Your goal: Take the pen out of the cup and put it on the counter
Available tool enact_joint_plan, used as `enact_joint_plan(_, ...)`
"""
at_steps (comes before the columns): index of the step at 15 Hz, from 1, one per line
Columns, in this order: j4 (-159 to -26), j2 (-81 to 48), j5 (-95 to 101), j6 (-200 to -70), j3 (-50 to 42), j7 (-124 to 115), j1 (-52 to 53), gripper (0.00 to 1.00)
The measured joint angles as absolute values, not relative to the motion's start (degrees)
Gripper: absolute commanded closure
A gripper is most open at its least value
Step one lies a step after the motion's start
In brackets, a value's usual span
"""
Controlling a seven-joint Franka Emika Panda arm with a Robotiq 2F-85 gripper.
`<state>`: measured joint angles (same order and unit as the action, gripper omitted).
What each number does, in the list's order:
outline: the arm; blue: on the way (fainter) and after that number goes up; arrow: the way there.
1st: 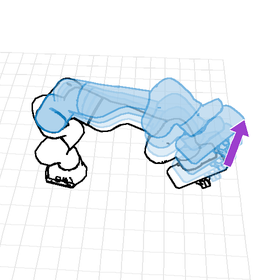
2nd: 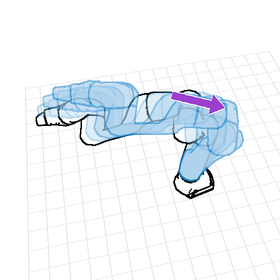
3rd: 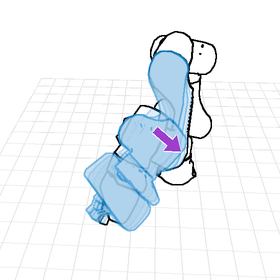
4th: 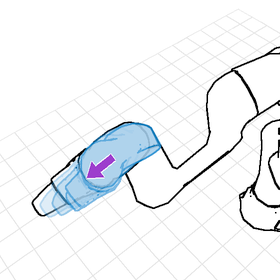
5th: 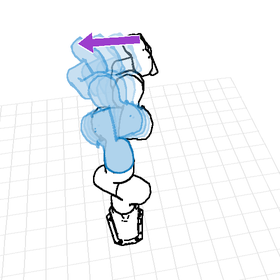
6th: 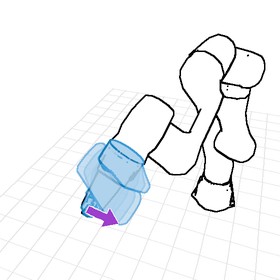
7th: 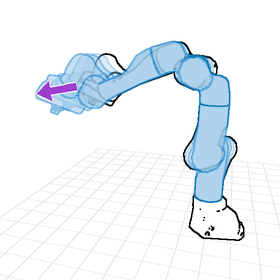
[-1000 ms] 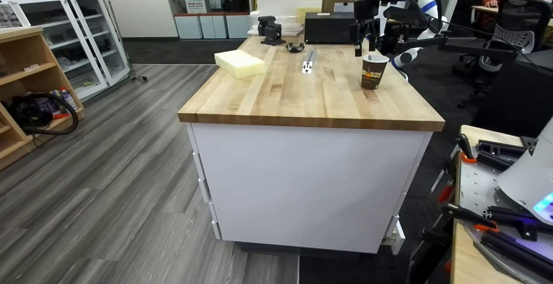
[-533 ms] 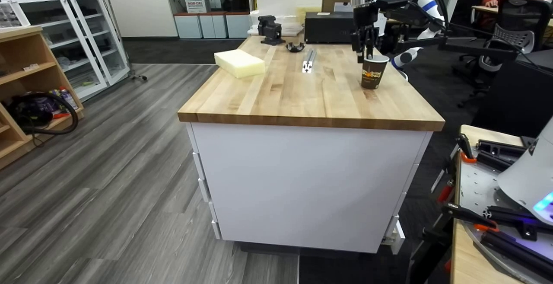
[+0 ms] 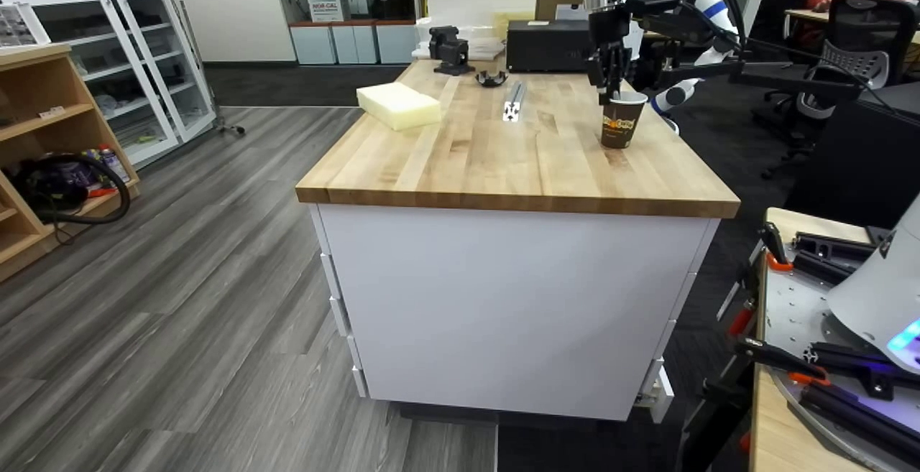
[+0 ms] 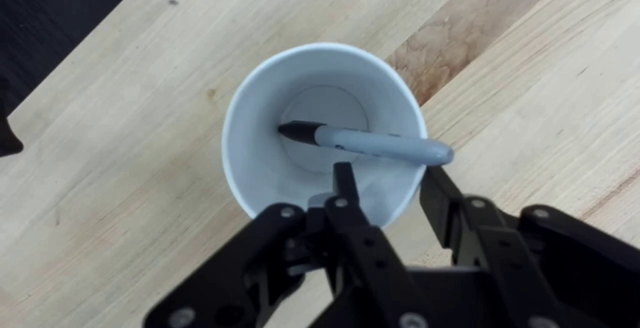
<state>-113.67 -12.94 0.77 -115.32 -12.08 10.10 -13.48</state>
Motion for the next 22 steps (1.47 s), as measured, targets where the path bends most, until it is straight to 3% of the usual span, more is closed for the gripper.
enact_joint_plan(4, -113.46, -12.94, 0.77, -114.11, -12.18, 9.72, -13.48, 0.03)
enact_joint_plan(8, -112.7, -12.94, 0.74, -110.67, -12.41, 7.95, -13.48, 0.0)
enact_joint_plan(9, -112.5, -12.94, 0.74, -109.91, -12.41, 7.59, -13.48, 0.25)
enact_joint_plan(12, -112.09, -12.93, 0.71, -107.91, -12.41, 7.14, -13.48, 0.32)
enact_joint_plan(19, -111.76, -12.94, 0.64, -105.75, -12.14, 6.04, -13.46, 0.81)
enact_joint_plan(22, -111.63, -12.94, 0.64, -105.21, -11.84, 5.47, -13.42, 0.95)
